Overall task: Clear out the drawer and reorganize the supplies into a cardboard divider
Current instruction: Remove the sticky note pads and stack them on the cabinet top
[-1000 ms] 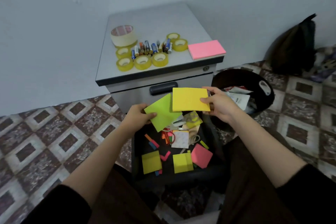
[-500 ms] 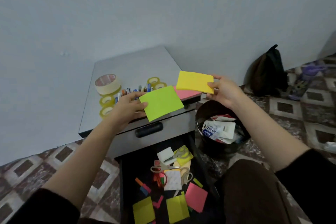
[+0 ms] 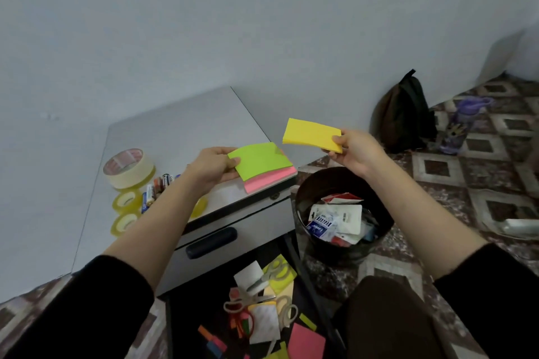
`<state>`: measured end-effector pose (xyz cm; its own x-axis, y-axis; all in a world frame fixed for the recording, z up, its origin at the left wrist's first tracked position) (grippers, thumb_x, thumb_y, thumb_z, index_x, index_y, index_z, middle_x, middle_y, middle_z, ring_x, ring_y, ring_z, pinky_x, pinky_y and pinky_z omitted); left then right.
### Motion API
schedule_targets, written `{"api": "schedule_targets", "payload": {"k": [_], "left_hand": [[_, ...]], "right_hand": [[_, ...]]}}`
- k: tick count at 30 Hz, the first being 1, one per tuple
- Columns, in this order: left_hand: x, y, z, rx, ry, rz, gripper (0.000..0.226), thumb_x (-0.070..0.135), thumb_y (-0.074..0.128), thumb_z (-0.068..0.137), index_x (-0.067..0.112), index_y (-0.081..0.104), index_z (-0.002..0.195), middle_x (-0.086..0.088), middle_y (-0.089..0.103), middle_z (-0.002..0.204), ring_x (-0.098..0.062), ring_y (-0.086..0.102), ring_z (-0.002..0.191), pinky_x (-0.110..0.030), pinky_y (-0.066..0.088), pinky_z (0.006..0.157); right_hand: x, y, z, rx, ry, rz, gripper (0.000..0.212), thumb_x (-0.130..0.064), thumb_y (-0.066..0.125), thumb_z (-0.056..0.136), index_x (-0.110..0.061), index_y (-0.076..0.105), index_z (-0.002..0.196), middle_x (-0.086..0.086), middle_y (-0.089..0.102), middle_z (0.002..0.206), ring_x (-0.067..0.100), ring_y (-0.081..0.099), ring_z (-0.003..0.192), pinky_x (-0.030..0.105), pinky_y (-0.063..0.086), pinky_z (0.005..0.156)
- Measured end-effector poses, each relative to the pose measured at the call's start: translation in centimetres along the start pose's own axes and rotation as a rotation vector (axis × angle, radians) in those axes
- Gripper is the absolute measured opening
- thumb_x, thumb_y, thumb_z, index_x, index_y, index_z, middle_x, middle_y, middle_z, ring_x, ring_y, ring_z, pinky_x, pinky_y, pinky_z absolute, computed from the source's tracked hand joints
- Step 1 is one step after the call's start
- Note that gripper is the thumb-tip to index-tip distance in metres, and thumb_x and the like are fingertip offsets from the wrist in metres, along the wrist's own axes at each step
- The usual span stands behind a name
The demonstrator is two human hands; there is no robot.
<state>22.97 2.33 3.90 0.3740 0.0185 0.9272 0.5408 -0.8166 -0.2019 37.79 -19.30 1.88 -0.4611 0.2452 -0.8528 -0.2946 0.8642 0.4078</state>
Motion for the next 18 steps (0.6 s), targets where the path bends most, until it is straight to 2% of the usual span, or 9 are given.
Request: {"api": "schedule_targets", "payload": {"k": [5,7,9,11,13,16,18], "left_hand": [[-0.3,0.5,0.8,0.015,-0.016,0.092,0.028,-0.009,0.046,0.092,-0.007,0.052,0.120,-0.018,0.057,0.106,-0.021,0.061,0.084,-0.031,0.048,0.086],[-0.4,0.4,1.0,0.020,-0.014,0.131,0.028,-0.009,0.047,0.091,-0.007,0.052,0.119,-0.019,0.058,0.102,-0.026,0.060,0.088,-0.033,0.052,0.083],[-0.3,0.3,1.0,0.016,-0.006,0.165,0.027,-0.008,0.050,0.090,-0.006,0.054,0.117,-0.016,0.060,0.092,-0.026,0.062,0.080,-0.029,0.058,0.071],[-0.2,0.1,1.0,0.031,0.000,0.200,0.026,-0.007,0.054,0.089,-0.005,0.056,0.115,-0.016,0.060,0.091,-0.024,0.061,0.074,-0.025,0.056,0.060],[0.0,-0.2,1.2,0.056,0.014,0.242,0.026,-0.005,0.057,0.087,-0.005,0.058,0.113,-0.018,0.060,0.094,-0.025,0.061,0.073,-0.023,0.055,0.057],[0.2,-0.3,1.1,0.060,0.018,0.274,0.024,-0.004,0.061,0.085,0.000,0.059,0.109,-0.013,0.058,0.082,-0.022,0.059,0.066,-0.019,0.055,0.051],[0.2,-0.4,1.2,0.050,0.024,0.288,0.025,-0.003,0.062,0.085,0.001,0.058,0.109,-0.013,0.057,0.080,-0.022,0.058,0.065,-0.021,0.055,0.051]], "right_hand": [[1.2,-0.6,0.7,0.018,0.027,-0.023,0.038,0.006,0.035,0.096,0.003,0.043,0.133,0.012,0.049,0.084,0.023,0.053,0.065,0.014,0.039,0.035],[1.3,-0.8,0.7,0.020,0.030,-0.030,0.038,0.006,0.035,0.096,0.003,0.043,0.133,0.012,0.049,0.085,0.023,0.053,0.064,0.014,0.039,0.035],[1.3,-0.9,0.7,0.018,0.035,-0.028,0.038,0.006,0.034,0.096,0.002,0.044,0.132,0.011,0.048,0.085,0.022,0.053,0.065,0.014,0.039,0.035],[1.1,-1.0,0.8,0.019,0.034,-0.025,0.038,0.006,0.034,0.096,0.002,0.044,0.132,0.011,0.049,0.085,0.022,0.053,0.065,0.014,0.040,0.035],[1.1,-1.0,0.8,0.024,0.034,-0.027,0.037,0.006,0.035,0.096,0.003,0.044,0.132,0.012,0.049,0.085,0.023,0.053,0.065,0.014,0.040,0.035],[1.2,-1.1,0.9,0.036,0.034,-0.044,0.038,0.007,0.037,0.095,0.003,0.045,0.132,0.013,0.049,0.087,0.024,0.054,0.065,0.015,0.040,0.035],[1.1,-1.1,1.0,0.035,0.031,-0.062,0.039,0.007,0.037,0.094,0.002,0.046,0.132,0.012,0.050,0.087,0.024,0.054,0.065,0.015,0.041,0.036]]}}
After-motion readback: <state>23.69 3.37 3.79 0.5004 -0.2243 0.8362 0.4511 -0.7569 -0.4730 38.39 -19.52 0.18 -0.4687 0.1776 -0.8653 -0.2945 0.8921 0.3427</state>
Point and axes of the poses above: each hand's wrist, its own z-axis towards the middle knuckle, its own y-axis out of the palm, x = y × z, the point moved 9 cm from there along z, towards the middle knuckle
